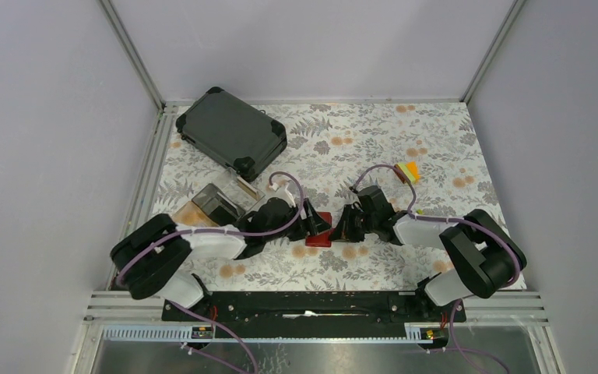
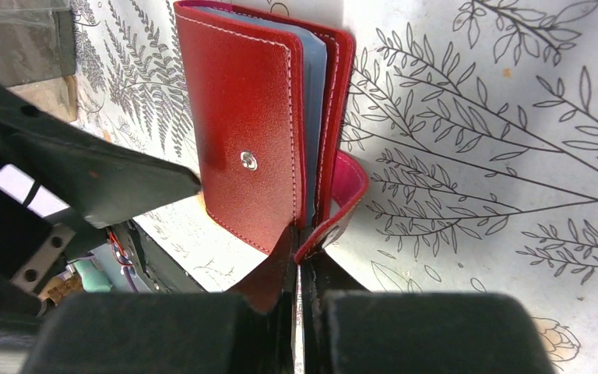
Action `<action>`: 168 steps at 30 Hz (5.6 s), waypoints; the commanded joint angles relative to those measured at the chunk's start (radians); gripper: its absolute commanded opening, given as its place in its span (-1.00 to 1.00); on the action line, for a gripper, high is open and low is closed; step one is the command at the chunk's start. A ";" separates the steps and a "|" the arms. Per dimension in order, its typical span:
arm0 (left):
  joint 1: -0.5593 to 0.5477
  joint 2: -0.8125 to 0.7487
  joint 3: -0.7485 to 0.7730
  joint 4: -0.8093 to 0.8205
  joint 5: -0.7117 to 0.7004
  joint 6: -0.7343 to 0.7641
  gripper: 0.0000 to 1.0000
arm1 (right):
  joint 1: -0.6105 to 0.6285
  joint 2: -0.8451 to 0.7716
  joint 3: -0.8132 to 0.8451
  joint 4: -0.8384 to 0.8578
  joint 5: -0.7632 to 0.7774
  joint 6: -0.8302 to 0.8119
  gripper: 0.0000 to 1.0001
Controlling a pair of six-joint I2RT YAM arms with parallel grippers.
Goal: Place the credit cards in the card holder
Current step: Close the card holder at the center of the board.
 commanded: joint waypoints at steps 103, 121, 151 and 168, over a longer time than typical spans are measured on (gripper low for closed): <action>0.063 -0.617 -0.029 -0.137 0.346 0.259 0.77 | -0.090 -0.572 0.080 0.130 -0.585 -0.087 -1.00; 0.045 -0.530 0.016 -0.210 0.518 0.316 0.57 | -0.087 -0.552 0.080 0.217 -0.716 -0.030 -1.00; 0.314 -0.566 0.252 -0.657 0.500 0.513 -1.00 | -0.087 -0.582 0.090 -0.130 -0.204 -0.205 0.10; 0.326 -0.530 0.236 -0.622 0.583 0.502 -1.00 | -0.085 -0.365 0.108 0.170 -0.346 -0.065 -0.28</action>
